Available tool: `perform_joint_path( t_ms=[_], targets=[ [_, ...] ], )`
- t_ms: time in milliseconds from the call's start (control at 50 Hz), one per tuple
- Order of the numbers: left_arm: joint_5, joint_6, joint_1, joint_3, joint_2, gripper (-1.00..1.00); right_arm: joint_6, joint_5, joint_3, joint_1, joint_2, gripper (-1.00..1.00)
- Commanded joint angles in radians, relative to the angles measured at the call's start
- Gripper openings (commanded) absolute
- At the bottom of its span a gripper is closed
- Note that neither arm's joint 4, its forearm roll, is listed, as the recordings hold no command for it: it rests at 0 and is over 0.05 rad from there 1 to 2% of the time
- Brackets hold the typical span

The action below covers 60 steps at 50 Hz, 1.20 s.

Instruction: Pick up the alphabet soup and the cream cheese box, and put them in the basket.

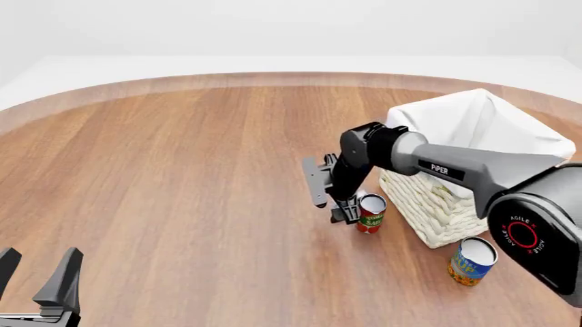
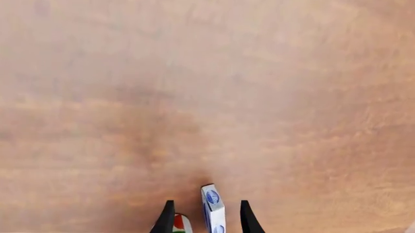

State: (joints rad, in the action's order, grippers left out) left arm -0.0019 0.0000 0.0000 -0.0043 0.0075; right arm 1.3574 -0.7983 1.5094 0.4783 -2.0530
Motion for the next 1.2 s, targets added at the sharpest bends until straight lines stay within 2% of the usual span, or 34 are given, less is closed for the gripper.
perform_joint_path(
  t_ms=[20,160,580,1200],
  targets=[
    [0.000,0.000,0.000,0.000,0.000,1.00,-0.010,-0.022,0.013,-0.004,-0.027,1.00],
    [0.000,0.000,0.000,0.000,0.000,1.00,-0.020,-0.022,0.015,0.010,-0.032,1.00],
    [0.000,0.000,0.000,0.000,0.000,1.00,0.000,-0.016,0.026,-0.006,-0.061,1.00],
    [0.000,0.000,0.000,0.000,0.000,1.00,0.023,-0.045,0.115,-0.013,-0.124,1.00]
  ],
)
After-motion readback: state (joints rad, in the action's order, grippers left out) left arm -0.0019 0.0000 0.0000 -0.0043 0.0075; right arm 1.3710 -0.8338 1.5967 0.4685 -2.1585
